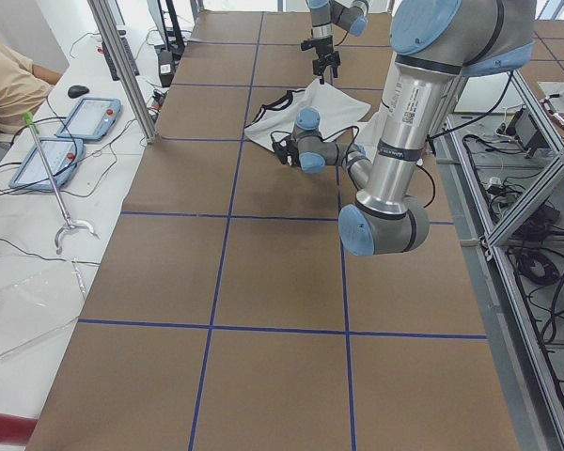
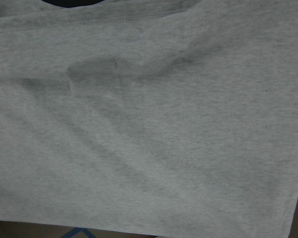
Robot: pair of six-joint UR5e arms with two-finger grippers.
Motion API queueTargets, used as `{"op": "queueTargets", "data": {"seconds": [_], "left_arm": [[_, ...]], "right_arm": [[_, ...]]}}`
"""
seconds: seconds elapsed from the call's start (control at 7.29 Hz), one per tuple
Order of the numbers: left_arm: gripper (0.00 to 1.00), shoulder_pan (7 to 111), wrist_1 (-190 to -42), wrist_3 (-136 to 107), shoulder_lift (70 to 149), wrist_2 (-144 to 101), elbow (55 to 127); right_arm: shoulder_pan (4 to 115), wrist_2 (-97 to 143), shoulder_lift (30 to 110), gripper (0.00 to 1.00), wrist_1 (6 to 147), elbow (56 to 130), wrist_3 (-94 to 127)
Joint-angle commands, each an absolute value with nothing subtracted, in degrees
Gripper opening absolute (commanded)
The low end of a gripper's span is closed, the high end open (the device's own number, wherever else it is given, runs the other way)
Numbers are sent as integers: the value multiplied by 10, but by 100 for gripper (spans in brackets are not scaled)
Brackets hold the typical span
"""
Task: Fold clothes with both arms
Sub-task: 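Grasp the shirt edge with the left gripper and fold it toward the right gripper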
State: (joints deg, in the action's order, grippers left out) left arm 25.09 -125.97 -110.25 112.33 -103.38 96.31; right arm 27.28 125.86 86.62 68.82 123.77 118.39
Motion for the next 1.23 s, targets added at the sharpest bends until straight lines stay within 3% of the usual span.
{"op": "queueTargets", "data": {"seconds": [0.0, 0.41, 0.55, 0.96, 1.1], "left_arm": [[0, 278, -1252, -1059, 1126, -1034, 967], [0, 371, -1253, -929, 1165, -1035, 941], [0, 400, -1263, -930, 1201, -1034, 891], [0, 428, -1443, -932, 1376, -965, 577], [0, 439, -1455, -931, 1405, -961, 534]], "right_arm": [[271, 1258, 866, 100, 688, 1235, 1184], [270, 1257, 864, 100, 688, 1230, 1184], [279, 1247, 856, 100, 688, 1226, 1182], [284, 1185, 839, 100, 688, 1215, 1182], [286, 1181, 838, 100, 688, 1215, 1181]]}}
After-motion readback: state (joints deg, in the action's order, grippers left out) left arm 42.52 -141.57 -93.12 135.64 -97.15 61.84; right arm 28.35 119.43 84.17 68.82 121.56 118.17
